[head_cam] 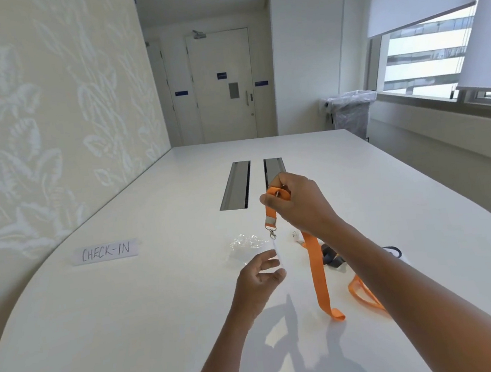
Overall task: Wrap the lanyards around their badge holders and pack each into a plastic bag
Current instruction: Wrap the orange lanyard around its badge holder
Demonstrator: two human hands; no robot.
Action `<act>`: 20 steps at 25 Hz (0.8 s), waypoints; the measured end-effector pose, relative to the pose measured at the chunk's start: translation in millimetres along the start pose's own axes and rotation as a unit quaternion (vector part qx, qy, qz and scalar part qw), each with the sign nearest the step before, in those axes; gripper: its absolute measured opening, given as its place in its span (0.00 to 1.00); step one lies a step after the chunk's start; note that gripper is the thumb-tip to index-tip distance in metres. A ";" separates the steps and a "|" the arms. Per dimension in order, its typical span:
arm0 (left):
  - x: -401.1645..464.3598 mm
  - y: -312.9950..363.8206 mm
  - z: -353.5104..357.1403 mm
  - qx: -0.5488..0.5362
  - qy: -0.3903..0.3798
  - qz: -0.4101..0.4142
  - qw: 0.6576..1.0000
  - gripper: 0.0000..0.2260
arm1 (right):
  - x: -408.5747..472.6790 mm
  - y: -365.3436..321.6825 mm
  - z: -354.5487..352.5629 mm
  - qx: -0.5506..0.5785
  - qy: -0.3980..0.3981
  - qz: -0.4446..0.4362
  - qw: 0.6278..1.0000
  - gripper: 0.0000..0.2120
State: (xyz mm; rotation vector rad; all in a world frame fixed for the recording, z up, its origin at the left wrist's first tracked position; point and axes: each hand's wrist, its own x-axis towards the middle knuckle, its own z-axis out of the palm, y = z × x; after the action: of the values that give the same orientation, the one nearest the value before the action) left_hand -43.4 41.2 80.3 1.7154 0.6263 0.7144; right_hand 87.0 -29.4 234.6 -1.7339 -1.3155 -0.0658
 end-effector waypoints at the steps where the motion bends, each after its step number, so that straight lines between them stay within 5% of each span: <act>1: -1.3 -1.3 1.1 0.011 -0.003 0.000 1.000 0.18 | 0.0 0.7 -1.1 0.005 0.003 0.004 1.000 0.09; 5: -4.6 -9.3 13.6 0.023 0.000 -0.006 1.000 0.29 | -1.3 1.6 -5.6 0.025 0.006 0.018 0.999 0.08; 12: -6.9 -13.2 6.9 -0.076 0.028 -0.019 0.997 0.16 | -6.6 30.1 -18.8 0.045 0.048 0.110 0.992 0.07; 20: -4.2 -10.9 -18.4 -0.083 0.078 0.015 0.993 0.16 | -42.7 101.4 -10.5 -0.075 0.020 0.226 0.971 0.05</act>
State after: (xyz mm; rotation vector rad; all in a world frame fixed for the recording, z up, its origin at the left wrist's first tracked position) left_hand -60.3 52.7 72.7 1.5284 0.6304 0.9039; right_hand 152.7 -67.5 154.3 -2.1114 -0.8777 0.0613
